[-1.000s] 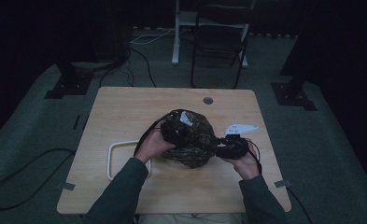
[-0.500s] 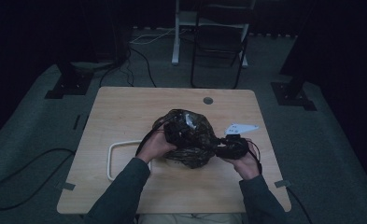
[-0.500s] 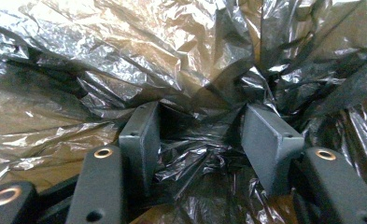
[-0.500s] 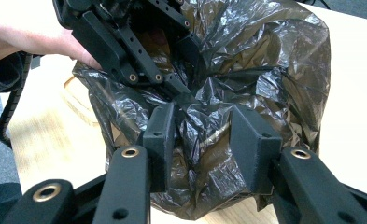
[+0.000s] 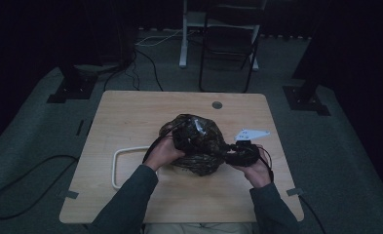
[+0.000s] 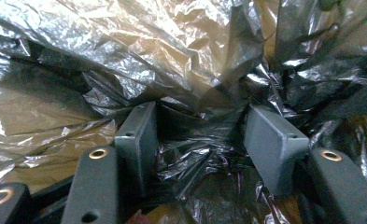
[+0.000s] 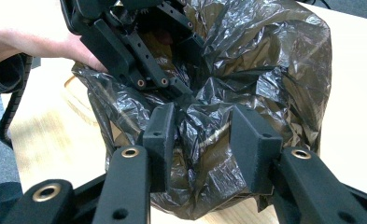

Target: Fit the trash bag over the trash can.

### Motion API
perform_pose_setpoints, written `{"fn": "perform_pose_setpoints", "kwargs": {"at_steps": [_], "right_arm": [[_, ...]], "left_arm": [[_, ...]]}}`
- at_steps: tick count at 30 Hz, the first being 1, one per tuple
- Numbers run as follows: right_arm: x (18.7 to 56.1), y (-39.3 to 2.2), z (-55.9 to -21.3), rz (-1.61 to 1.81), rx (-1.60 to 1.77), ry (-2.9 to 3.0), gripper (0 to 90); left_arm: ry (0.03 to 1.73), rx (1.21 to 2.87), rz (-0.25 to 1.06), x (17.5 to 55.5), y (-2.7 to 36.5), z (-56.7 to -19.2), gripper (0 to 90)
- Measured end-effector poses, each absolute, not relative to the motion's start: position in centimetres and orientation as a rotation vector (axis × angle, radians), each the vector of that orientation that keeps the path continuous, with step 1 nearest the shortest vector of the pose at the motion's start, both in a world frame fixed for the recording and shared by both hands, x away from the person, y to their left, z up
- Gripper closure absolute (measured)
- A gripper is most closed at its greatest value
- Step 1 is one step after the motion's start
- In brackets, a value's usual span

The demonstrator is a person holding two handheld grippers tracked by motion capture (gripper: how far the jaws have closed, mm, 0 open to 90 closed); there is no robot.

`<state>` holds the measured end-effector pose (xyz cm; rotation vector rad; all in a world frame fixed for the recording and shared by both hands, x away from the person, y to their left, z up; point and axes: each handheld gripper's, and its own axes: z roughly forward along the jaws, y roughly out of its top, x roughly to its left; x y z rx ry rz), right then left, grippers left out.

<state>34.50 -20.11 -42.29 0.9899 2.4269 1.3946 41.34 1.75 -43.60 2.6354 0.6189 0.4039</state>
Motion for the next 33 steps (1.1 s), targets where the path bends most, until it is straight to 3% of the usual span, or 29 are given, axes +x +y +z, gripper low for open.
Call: {"fn": "perform_pose_setpoints", "kwargs": {"at_steps": [10, 33], "right_arm": [[34.52, -20.16, -42.3, 1.395, 0.988, 2.427, 60.2], [34.61, -20.31, -42.37, 1.396, 0.989, 2.439, 58.4]], "left_arm": [[0.656, 2.625, 0.436, 41.43, 1.72, -43.58, 46.0], [0.619, 2.658, 0.376, 41.11, 1.52, -43.7, 46.7]]}}
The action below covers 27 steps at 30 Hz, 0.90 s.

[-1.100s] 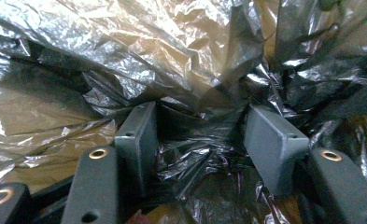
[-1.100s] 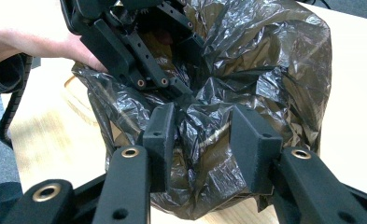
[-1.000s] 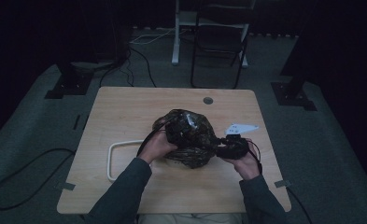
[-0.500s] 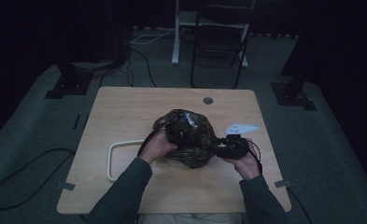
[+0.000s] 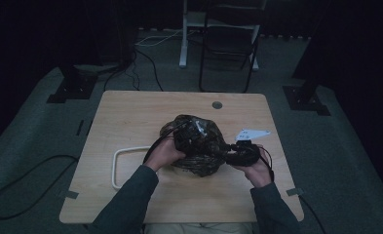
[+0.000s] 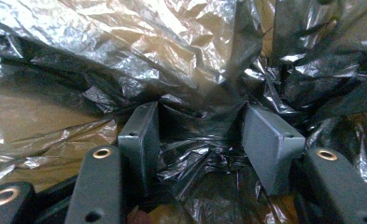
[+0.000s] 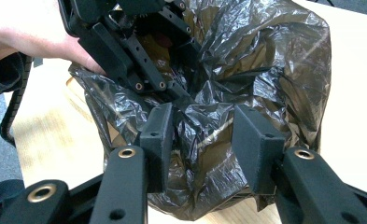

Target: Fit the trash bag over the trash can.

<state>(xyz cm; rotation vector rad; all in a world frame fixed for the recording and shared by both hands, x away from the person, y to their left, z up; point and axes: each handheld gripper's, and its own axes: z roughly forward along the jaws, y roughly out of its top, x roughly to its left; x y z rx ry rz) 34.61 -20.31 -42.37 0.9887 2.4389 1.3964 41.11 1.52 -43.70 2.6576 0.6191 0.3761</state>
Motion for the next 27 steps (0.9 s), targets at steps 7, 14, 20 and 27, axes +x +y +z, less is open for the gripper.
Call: {"fn": "perform_pose_setpoints", "kwargs": {"at_steps": [7, 14, 20, 27], "right_arm": [[34.6, -20.4, -42.4, 1.398, 0.989, 2.441, 57.7], [34.6, -20.4, -42.4, 1.406, 0.994, 2.439, 57.5], [34.6, -20.4, -42.5, 1.408, 0.995, 2.438, 57.5], [34.7, -20.4, -42.5, 1.413, 0.997, 2.44, 57.4]], "left_arm": [[0.637, 2.586, 0.346, 41.1, 2.2, -43.2, 46.8], [0.627, 2.508, 0.356, 40.8, 3.4, -41.8, 47.5], [0.641, 2.458, 0.371, 40.4, 4.3, -41.0, 47.5], [0.64, 2.377, 0.386, 39.8, 5.5, -40.1, 50.8]]}}
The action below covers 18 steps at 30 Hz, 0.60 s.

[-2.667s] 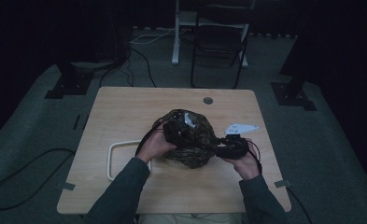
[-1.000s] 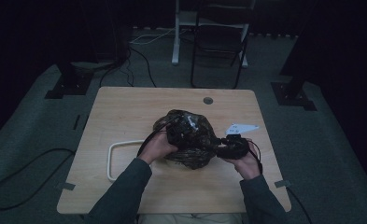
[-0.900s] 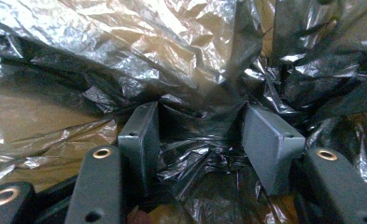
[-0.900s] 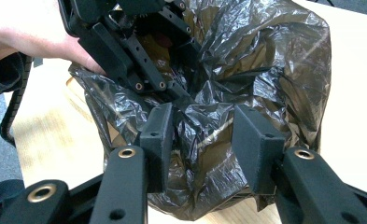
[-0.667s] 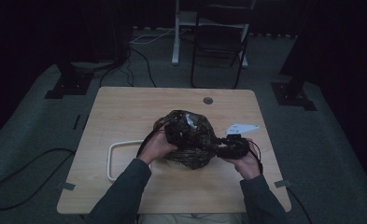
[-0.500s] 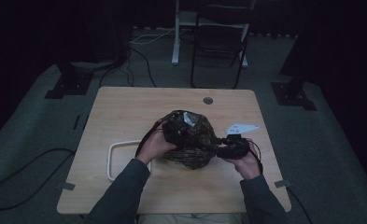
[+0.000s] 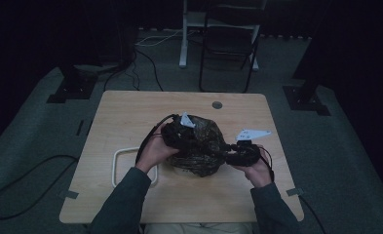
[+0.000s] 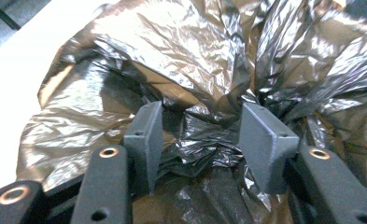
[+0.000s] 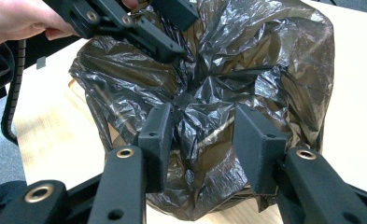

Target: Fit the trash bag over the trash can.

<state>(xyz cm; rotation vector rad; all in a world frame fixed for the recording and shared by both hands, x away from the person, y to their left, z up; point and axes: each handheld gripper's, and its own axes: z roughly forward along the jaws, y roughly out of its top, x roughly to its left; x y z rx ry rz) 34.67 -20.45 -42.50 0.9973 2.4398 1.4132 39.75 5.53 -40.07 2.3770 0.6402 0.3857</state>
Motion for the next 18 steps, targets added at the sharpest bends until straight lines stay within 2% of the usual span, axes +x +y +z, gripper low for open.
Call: {"fn": "perform_pose_setpoints", "kwargs": {"at_steps": [9, 13, 18], "right_arm": [[34.7, -20.4, -42.5, 1.414, 0.999, 2.44, 57.3], [34.7, -20.5, -42.5, 1.418, 1.0, 2.441, 57.1], [34.8, -20.5, -42.6, 1.422, 1.002, 2.442, 56.6]], "left_arm": [[0.665, 2.289, 0.404, 38.9, 7.7, -39.0, 51.9], [0.696, 2.247, 0.391, 38.8, 8.9, -38.7, 56.0], [0.731, 2.219, 0.413, 38.5, 10.2, -38.5, 54.7]]}}
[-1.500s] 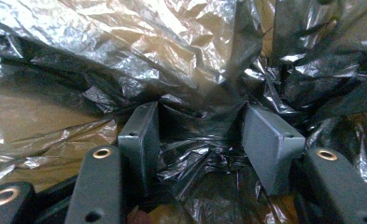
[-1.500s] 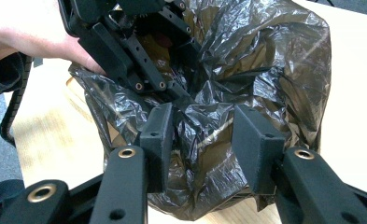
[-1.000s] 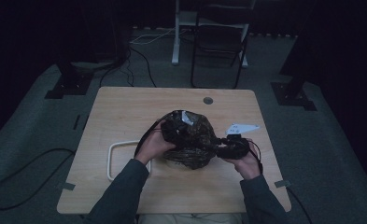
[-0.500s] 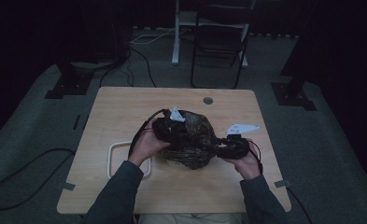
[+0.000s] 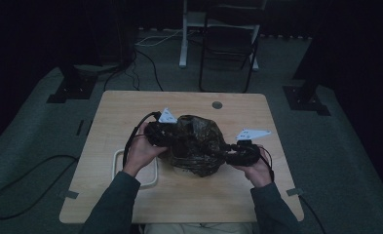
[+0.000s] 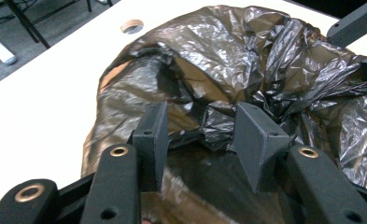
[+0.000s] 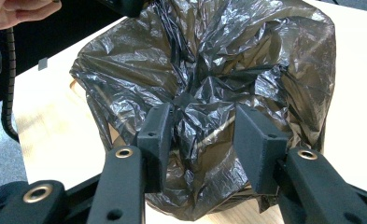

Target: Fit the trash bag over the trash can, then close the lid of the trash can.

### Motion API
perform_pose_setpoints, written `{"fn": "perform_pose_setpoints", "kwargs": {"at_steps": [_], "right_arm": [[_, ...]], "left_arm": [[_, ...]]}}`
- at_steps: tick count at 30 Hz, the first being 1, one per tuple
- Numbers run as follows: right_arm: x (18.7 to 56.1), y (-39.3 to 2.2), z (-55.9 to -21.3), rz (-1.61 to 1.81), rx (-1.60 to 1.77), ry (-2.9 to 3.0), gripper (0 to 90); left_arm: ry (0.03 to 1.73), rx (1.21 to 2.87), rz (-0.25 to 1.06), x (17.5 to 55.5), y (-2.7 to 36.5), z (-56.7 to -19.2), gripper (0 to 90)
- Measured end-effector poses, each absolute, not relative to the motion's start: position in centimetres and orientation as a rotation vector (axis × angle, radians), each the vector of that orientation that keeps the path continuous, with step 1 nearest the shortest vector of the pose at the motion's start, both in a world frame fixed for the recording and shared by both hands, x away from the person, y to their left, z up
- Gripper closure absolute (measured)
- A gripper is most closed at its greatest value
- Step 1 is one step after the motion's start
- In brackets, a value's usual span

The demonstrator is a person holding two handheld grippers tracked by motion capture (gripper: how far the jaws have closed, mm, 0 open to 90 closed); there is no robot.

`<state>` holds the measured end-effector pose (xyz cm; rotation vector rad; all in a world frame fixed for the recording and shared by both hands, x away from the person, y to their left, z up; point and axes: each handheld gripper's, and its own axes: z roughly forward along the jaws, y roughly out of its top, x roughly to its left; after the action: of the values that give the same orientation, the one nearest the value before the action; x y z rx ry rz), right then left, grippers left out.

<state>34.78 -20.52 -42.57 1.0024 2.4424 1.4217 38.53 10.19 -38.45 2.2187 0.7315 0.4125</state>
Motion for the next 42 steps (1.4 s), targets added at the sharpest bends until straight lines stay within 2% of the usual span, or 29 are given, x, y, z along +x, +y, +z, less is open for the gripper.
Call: {"fn": "perform_pose_setpoints", "kwargs": {"at_steps": [15, 42], "right_arm": [[34.9, -20.6, -42.7, 1.425, 1.023, 2.442, 52.0], [34.9, -20.6, -42.8, 1.433, 1.029, 2.441, 51.4]], "left_arm": [[0.762, 2.17, 0.486, 37.4, 13.2, -37.8, 51.8], [0.833, 2.109, 0.488, 37.2, 15.9, -38.0, 51.7]]}}
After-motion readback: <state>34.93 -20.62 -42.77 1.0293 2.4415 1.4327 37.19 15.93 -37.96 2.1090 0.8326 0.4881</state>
